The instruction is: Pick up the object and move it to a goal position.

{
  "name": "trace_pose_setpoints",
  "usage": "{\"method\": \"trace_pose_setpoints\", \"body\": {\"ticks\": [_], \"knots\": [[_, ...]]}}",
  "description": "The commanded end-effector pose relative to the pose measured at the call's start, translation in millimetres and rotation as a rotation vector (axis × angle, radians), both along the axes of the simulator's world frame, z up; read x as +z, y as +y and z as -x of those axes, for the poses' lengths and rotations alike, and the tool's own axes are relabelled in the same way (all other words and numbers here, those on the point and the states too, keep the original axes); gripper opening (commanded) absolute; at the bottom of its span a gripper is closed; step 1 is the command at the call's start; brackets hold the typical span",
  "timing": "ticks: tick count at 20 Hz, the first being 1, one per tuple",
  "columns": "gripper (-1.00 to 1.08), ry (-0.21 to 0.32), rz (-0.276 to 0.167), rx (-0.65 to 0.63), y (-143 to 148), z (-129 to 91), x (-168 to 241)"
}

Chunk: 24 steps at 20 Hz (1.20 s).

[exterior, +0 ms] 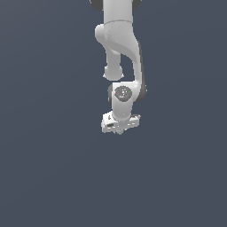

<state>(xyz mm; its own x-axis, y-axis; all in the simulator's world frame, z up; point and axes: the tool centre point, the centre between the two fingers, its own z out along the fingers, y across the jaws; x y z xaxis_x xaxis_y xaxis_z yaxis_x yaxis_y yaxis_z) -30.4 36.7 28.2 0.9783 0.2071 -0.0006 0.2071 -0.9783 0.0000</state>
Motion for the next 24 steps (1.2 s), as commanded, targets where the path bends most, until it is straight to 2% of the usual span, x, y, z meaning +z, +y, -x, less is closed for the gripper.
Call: {"method": "trace_pose_setpoints", "body": {"ticks": [1, 7, 17, 24], "knots": [[-1.0, -0.001, 0.0, 0.0, 1, 5, 6], [-1.0, -0.001, 0.0, 0.0, 3, 25, 30], [-1.0, -0.001, 0.001, 0.0, 8, 73, 88], [-1.0, -0.001, 0.001, 0.0, 11, 93, 114]]}}
